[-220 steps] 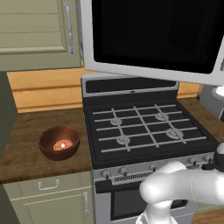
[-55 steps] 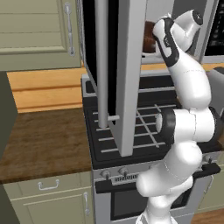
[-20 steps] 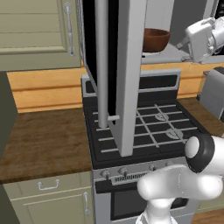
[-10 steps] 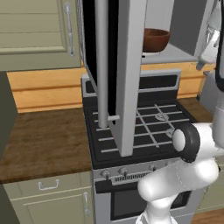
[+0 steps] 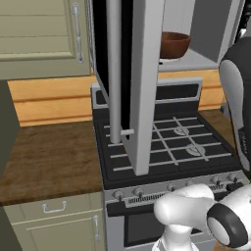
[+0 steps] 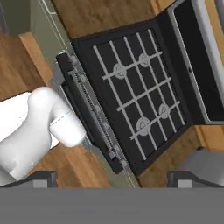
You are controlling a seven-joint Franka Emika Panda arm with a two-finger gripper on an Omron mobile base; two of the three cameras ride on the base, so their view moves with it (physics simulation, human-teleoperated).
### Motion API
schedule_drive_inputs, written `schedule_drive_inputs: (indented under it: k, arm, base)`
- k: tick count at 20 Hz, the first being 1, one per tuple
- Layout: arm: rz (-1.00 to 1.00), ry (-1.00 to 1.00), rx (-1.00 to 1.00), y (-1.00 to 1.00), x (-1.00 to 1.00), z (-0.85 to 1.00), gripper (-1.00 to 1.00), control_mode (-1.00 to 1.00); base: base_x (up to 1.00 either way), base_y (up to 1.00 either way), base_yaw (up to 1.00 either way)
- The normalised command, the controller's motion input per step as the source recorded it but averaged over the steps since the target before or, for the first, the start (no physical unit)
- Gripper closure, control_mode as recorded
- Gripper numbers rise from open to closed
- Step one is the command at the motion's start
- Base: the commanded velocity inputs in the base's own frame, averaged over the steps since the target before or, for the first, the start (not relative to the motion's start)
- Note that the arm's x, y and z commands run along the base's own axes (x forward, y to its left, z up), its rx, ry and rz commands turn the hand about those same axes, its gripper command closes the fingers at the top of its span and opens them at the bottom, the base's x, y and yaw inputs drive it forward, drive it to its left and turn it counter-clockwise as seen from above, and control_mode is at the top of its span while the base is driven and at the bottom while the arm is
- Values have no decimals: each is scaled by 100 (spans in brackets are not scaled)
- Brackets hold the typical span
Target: Open the microwave, place the bowl with waffle inside the microwave, then close the microwave door and turn it on.
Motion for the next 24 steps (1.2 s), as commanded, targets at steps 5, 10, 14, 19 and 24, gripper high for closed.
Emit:
schedule_drive_inputs:
  k: [5, 10, 14, 19, 24]
  arm:
    - [29, -49, -20, 22, -100, 17, -100, -100]
    - [19, -27, -21, 100, -81, 20, -100, -100]
    - [1, -18, -11, 100, -61, 4, -100, -100]
    - [0, -24, -10, 100, -40, -1, -100, -100]
    - [-8, -12, -10, 100, 44, -11, -100, -100]
  base:
    - [0, 0, 0]
    - [0, 0, 0]
    - [0, 0, 0]
    - [0, 0, 0]
    - [0, 0, 0]
